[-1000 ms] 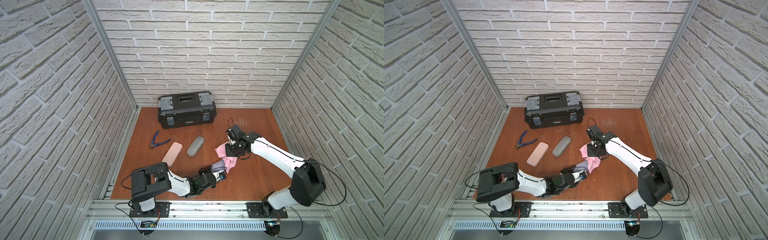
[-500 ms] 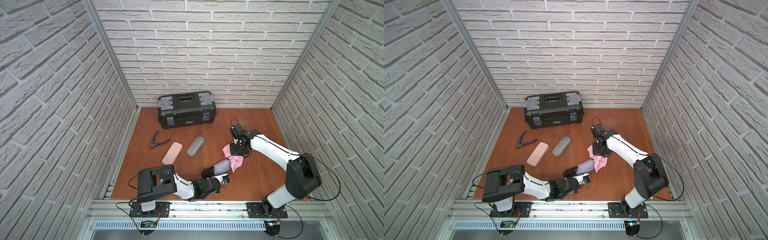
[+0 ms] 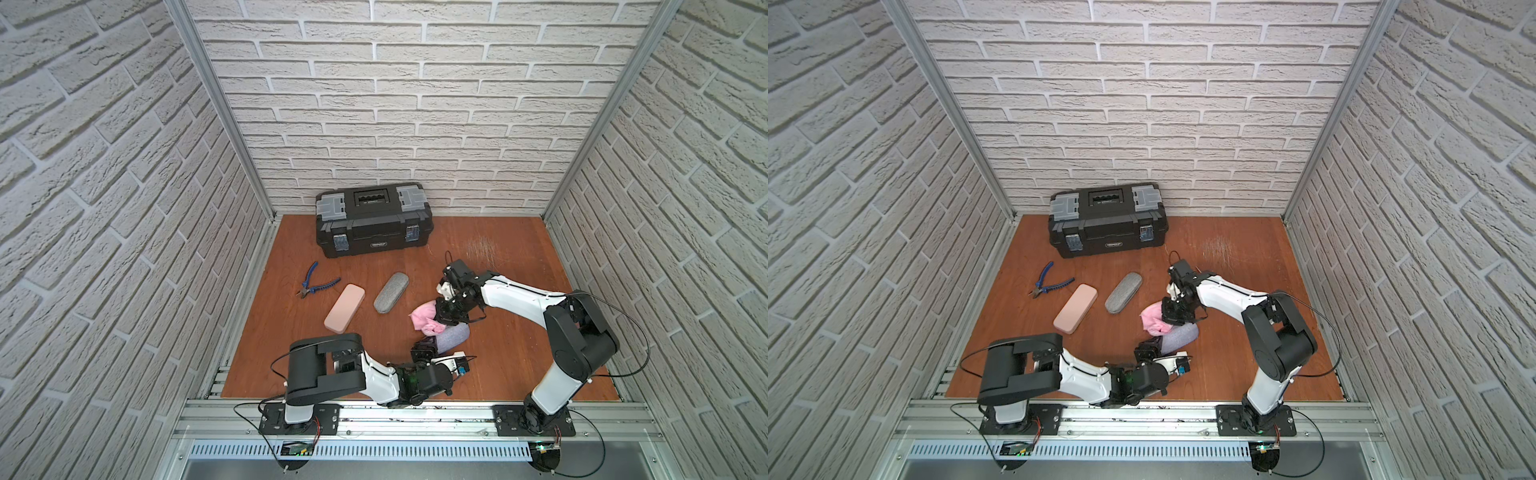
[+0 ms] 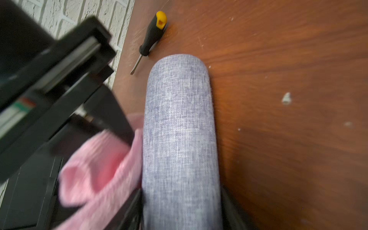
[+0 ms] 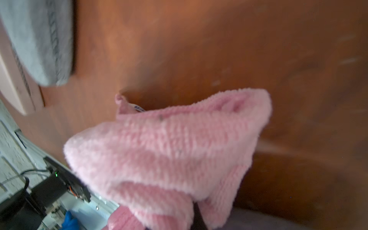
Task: Wipe the eyeglass case
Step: Wipe the dirt from the eyeglass case.
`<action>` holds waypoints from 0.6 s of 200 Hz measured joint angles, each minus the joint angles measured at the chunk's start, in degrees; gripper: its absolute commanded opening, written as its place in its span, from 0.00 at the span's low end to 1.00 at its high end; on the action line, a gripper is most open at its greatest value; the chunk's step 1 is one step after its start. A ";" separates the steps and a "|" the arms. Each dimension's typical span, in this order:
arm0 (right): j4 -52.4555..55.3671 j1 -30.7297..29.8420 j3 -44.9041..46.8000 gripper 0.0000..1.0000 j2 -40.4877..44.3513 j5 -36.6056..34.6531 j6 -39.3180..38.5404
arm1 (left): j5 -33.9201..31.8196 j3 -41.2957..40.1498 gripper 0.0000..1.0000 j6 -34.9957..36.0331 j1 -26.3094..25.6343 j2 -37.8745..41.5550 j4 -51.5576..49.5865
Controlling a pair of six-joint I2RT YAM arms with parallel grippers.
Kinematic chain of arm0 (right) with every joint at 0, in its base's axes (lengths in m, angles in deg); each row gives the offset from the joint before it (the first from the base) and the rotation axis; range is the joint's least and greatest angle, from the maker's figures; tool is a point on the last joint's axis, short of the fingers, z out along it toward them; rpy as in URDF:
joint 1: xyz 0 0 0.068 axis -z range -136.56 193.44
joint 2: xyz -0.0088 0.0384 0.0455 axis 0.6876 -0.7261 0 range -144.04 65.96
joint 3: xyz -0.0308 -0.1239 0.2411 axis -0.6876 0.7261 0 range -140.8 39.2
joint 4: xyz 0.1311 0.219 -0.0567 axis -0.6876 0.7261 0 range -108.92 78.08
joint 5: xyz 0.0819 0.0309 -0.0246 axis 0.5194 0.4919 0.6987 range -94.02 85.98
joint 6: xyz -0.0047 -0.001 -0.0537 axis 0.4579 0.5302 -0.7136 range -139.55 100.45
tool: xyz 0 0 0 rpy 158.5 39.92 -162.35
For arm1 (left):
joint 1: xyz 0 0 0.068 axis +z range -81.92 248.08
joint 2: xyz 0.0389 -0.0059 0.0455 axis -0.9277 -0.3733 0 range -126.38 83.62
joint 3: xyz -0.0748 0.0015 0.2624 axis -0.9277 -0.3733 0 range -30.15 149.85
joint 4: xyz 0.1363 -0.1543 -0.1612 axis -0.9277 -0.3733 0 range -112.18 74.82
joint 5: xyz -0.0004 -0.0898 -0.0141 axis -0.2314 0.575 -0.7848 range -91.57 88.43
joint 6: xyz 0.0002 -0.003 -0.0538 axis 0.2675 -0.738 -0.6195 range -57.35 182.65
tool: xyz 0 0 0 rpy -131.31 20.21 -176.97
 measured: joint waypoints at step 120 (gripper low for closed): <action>2.16 -5.73 -4.11 0.03 4.83 0.79 -1.70 | -1.03 -0.24 0.14 -3.08 1.16 0.35 -0.98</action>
